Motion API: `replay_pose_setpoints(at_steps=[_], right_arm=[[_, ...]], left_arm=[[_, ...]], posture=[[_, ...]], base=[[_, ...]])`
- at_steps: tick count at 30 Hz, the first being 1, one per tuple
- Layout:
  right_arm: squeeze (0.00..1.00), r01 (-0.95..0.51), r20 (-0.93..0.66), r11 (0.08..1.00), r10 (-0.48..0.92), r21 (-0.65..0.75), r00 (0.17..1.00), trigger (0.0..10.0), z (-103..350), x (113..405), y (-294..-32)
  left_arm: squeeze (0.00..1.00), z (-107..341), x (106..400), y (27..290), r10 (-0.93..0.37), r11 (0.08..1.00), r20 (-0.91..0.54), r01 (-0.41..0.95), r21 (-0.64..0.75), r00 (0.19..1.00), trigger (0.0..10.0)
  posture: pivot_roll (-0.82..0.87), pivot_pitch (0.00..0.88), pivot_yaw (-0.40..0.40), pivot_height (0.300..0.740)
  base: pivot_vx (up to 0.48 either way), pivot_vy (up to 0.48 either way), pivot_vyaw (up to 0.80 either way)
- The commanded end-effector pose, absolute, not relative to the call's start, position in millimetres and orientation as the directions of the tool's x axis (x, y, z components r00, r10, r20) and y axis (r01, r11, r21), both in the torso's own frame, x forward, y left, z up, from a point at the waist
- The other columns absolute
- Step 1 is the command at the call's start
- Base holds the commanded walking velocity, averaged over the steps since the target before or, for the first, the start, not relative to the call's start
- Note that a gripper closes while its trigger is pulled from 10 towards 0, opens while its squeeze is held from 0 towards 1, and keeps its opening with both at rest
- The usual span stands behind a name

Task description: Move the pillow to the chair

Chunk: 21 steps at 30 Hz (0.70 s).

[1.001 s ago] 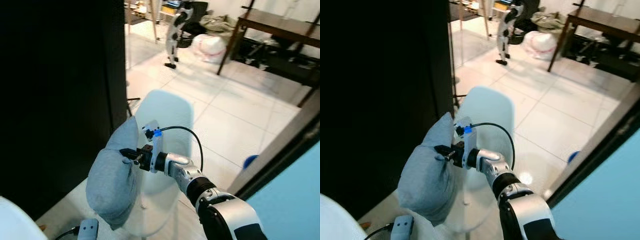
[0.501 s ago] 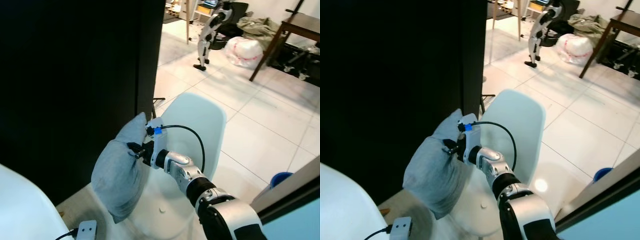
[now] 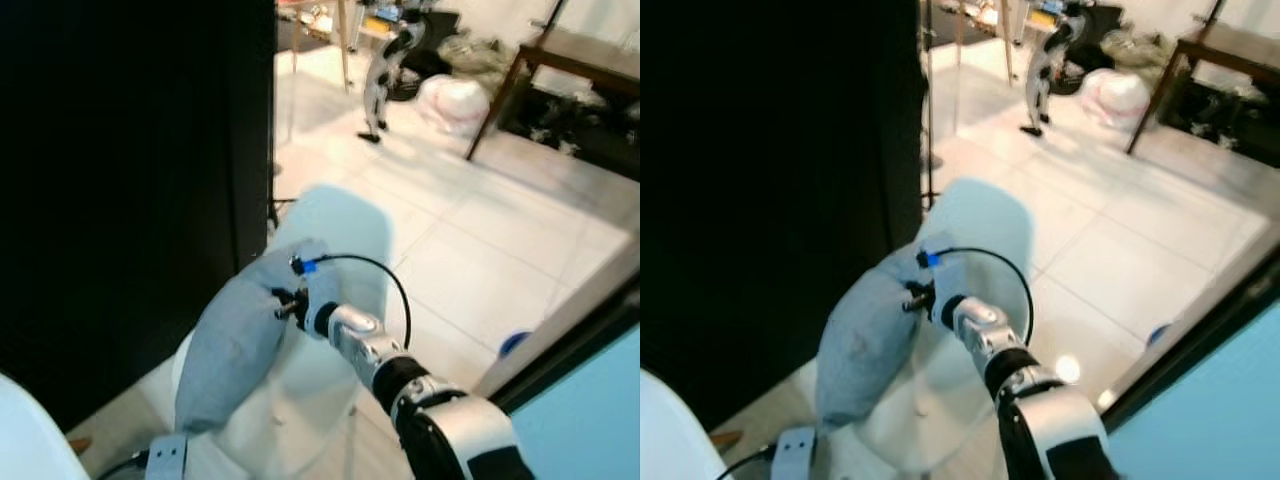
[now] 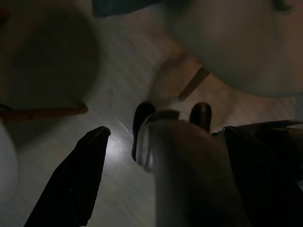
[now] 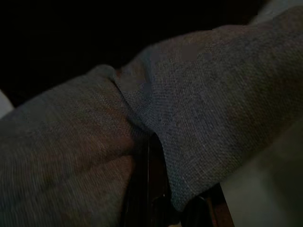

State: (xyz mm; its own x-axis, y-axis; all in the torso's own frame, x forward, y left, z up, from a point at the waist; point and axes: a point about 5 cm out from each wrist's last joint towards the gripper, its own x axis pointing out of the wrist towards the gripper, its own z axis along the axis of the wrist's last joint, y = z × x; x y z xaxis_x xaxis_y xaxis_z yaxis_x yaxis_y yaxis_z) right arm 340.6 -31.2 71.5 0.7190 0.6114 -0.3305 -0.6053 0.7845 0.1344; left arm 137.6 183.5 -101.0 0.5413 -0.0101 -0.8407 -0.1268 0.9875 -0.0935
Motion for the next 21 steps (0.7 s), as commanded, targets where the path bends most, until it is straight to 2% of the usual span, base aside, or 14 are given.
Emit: replay_pose_setpoints(at_steps=[1,2,8,13,18,19,20,21], right_arm=[[0.00,-0.606,-0.367,0.784,0.606,0.130,0.706,10.0,62.8,334.5,-29.1],[0.00,-0.612,-0.375,0.780,0.610,0.128,0.698,10.0,61.2,333.3,-28.7],[0.00,-0.626,-0.379,0.773,0.612,0.104,0.694,10.0,60.4,331.3,-24.7],[0.00,-0.619,-0.362,0.776,0.615,0.120,0.701,10.0,62.2,331.5,-21.9],[0.00,-0.592,-0.426,0.805,0.550,0.042,0.718,10.0,55.6,330.4,-25.3],[0.00,-0.578,-0.444,0.816,0.519,0.004,0.730,10.0,53.4,330.3,-27.7],[0.00,-0.521,-0.490,0.841,0.396,-0.145,0.777,10.0,45.9,330.3,-38.9],[0.00,-0.506,-0.510,0.839,0.352,-0.198,0.785,10.0,41.9,329.4,-44.1]], left_arm=[[0.00,-108.3,120.5,172.8,-0.043,0.985,-0.876,-0.127,-0.117,0.480,10.0],[0.00,-108.3,120.5,172.8,-0.042,0.985,-0.876,-0.128,-0.118,0.480,10.0],[0.00,-108.3,120.6,172.5,-0.042,0.984,-0.876,-0.131,-0.119,0.480,10.0],[0.00,-108.3,121.0,172.1,-0.044,0.985,-0.876,-0.128,-0.119,0.481,10.0],[0.00,-108.4,120.8,171.6,-0.045,0.985,-0.876,-0.126,-0.120,0.481,10.0],[0.00,-108.4,120.6,171.2,-0.046,0.985,-0.876,-0.125,-0.120,0.480,10.0],[0.00,-108.7,119.9,170.2,-0.048,0.985,-0.876,-0.123,-0.121,0.480,10.0],[0.00,-108.8,119.5,169.9,-0.048,0.985,-0.876,-0.123,-0.122,0.480,10.0]], posture=[[0.12,0.074,-0.118,0.737],[0.12,0.075,-0.120,0.737],[0.11,0.073,-0.123,0.737],[0.11,0.073,-0.128,0.737],[0.11,0.071,-0.131,0.737],[0.12,0.071,-0.134,0.737],[0.12,0.075,-0.137,0.737],[0.12,0.075,-0.137,0.737]], base=[[0.000,0.000,0.00],[0.000,0.000,0.00],[0.000,0.000,0.79],[0.000,0.000,0.00],[0.000,0.000,0.00],[0.000,0.000,0.00],[0.000,0.000,0.00],[0.000,0.000,0.00]])
